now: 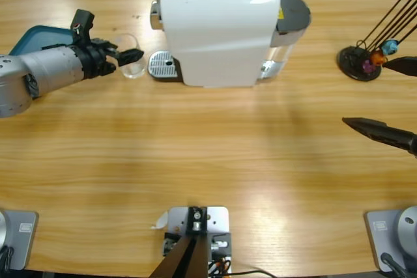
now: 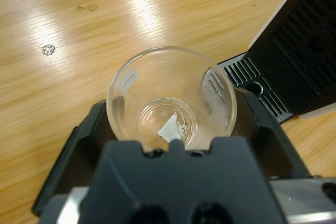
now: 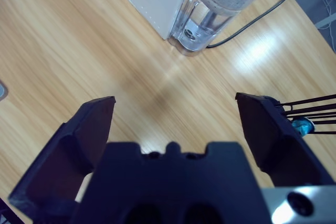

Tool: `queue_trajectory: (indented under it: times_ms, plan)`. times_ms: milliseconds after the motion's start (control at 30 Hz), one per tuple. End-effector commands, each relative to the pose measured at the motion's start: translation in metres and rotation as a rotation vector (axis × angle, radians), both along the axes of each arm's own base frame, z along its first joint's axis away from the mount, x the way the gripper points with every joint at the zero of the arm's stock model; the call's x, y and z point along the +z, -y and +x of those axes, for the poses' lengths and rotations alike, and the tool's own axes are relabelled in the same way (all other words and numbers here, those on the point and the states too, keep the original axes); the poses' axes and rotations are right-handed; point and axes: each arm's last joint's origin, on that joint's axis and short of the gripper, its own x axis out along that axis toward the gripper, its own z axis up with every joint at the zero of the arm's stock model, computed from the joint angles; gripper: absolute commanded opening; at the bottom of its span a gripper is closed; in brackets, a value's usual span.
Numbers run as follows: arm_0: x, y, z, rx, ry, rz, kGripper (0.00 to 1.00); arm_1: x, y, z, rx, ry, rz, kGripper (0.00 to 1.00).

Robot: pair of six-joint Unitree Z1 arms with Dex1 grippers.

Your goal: Pour coffee

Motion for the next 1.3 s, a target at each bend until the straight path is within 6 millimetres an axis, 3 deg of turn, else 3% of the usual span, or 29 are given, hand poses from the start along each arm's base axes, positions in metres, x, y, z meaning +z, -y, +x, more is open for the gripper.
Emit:
queue_trajectory:
  times_ms: [33, 233, 367, 733, 1300]
  plan:
    - [-0.009, -0.001, -0.007, -0.028, -0.025, 0.043, 0.483, -0.008, 0.007, -0.003, -0.010, 0.006, -0.015, 0.987]
    - [0.038, -0.013, -0.026, -0.118, 0.063, 0.008, 0.485, -0.009, 0.007, -0.003, -0.008, 0.007, -0.013, 0.987]
    - [0.059, -0.006, -0.024, -0.203, 0.073, 0.019, 0.485, -0.010, 0.007, -0.003, -0.008, 0.007, -0.012, 0.987]
    - [0.031, 0.026, 0.011, -0.282, 0.000, 0.044, 0.485, -0.009, 0.012, -0.006, -0.012, 0.022, 0.006, 0.987]
    - [0.014, 0.046, 0.031, -0.338, -0.043, 0.025, 0.485, -0.009, 0.016, -0.004, -0.033, 0.023, 0.014, 0.982]
